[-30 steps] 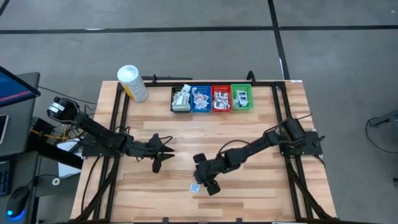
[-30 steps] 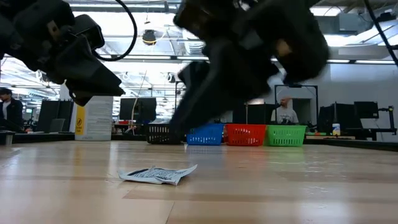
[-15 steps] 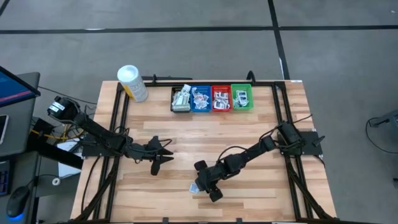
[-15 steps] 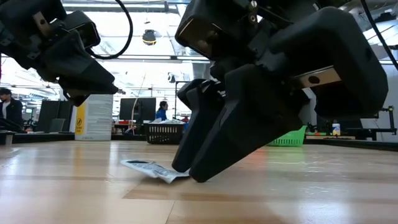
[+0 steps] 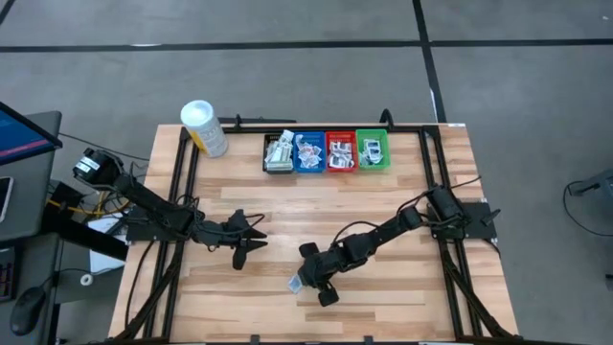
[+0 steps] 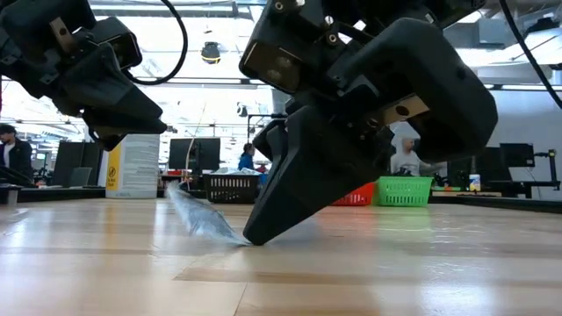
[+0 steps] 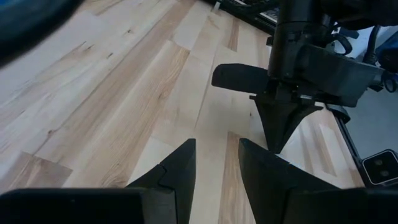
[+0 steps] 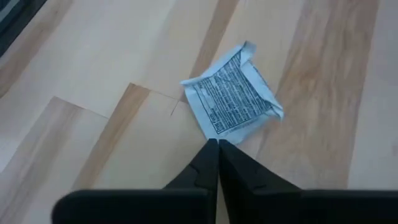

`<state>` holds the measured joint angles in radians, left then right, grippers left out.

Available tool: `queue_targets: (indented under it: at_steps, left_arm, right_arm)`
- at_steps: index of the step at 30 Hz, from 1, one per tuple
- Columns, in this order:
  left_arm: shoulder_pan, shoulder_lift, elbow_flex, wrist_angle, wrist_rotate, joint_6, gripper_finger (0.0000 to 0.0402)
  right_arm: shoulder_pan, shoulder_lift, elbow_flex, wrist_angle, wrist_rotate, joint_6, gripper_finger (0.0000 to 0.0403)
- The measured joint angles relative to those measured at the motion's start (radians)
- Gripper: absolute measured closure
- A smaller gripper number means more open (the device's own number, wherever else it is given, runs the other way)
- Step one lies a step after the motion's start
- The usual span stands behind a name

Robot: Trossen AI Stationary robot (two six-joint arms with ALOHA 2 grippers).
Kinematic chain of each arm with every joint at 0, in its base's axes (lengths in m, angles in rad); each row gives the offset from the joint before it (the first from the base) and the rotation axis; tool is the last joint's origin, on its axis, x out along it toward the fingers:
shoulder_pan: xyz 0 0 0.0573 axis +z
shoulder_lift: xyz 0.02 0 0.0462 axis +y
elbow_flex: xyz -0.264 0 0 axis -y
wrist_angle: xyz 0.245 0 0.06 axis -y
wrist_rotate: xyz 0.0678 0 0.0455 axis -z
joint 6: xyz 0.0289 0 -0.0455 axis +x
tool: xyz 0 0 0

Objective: Pick & Place First Aid Supplies
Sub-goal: Put the blue alcohol pad in the green bin

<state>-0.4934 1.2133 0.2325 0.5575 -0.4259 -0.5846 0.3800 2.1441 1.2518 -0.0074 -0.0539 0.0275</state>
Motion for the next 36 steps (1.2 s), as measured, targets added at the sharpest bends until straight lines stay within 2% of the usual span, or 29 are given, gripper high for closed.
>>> queue_targets:
  at_steps: [4, 11, 16, 18, 20, 24, 27, 29, 36]
  left_arm:
    - [0.0, 0.0, 0.0, 0.0, 0.0, 0.0, 0.028]
    - [0.0, 0.0, 0.0, 0.0, 0.0, 0.001, 0.028]
    - [0.0, 0.0, 0.0, 0.0, 0.0, 0.003, 0.028]
    - [0.0, 0.0, 0.0, 0.0, 0.0, 0.003, 0.028]
    - [0.0, 0.0, 0.0, 0.0, 0.0, 0.003, 0.028]
    - [0.0, 0.0, 0.0, 0.0, 0.0, 0.003, 0.028]
    - [0.0, 0.0, 0.0, 0.0, 0.0, 0.003, 0.028]
    - [0.0, 0.0, 0.0, 0.0, 0.0, 0.003, 0.028]
    - [0.0, 0.001, 0.0, -0.003, 0.0, 0.003, 0.028]
  right_arm:
    - [-0.007, -0.017, -0.001, -0.007, 0.013, 0.0, 0.0401]
    - [-0.022, -0.118, -0.01, -0.08, 0.133, -0.05, 0.0402]
    - [-0.033, -0.22, -0.006, -0.225, 0.207, -0.087, 0.0402]
    - [-0.037, -0.251, -0.008, -0.266, 0.214, -0.087, 0.0403]
    - [-0.039, -0.276, -0.007, -0.254, 0.173, -0.072, 0.0403]
    - [-0.04, -0.277, -0.006, -0.189, 0.13, 0.049, 0.0395]
    - [-0.04, -0.27, -0.006, -0.159, 0.092, 0.13, 0.0367]
    - [-0.04, -0.242, -0.001, -0.106, 0.056, 0.144, 0.0339]
    - [-0.019, -0.16, -0.004, -0.043, 0.028, 0.147, 0.0228]
